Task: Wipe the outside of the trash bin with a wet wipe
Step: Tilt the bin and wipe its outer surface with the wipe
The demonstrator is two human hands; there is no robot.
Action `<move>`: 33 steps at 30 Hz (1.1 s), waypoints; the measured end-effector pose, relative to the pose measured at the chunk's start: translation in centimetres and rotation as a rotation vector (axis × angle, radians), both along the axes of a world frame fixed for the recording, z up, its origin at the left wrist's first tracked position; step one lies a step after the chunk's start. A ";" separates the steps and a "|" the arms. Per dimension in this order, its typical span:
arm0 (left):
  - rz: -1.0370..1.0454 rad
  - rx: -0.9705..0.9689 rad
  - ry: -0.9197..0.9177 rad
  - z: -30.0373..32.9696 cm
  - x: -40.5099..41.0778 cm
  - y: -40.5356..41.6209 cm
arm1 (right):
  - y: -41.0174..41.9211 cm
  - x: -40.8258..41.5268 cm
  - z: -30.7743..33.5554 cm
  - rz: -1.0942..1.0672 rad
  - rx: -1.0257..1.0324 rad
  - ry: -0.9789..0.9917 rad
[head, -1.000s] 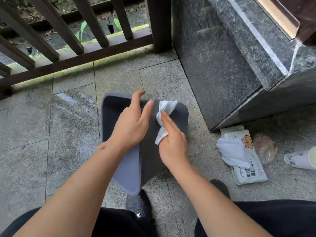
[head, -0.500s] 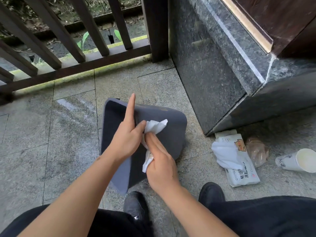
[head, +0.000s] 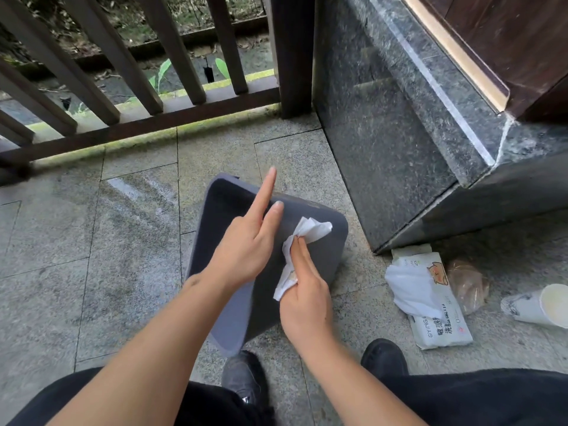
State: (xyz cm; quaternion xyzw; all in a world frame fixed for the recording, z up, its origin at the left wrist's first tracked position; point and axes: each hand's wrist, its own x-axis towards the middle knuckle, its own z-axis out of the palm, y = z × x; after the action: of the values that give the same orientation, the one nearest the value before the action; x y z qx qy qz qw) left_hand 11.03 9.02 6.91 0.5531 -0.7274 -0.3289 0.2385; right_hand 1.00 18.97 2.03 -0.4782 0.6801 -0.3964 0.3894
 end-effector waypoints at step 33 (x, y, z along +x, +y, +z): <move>0.276 0.118 0.335 -1.1 1.1 2.7 | 0.1 1.5 0.1 0.132 -0.078 0.133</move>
State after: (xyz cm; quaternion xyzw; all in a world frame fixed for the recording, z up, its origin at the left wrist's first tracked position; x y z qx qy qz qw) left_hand 12.18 11.73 5.85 0.5981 -0.5745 -0.4223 0.3659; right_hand 2.54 19.08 2.10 -0.5618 0.6556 -0.3635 0.3499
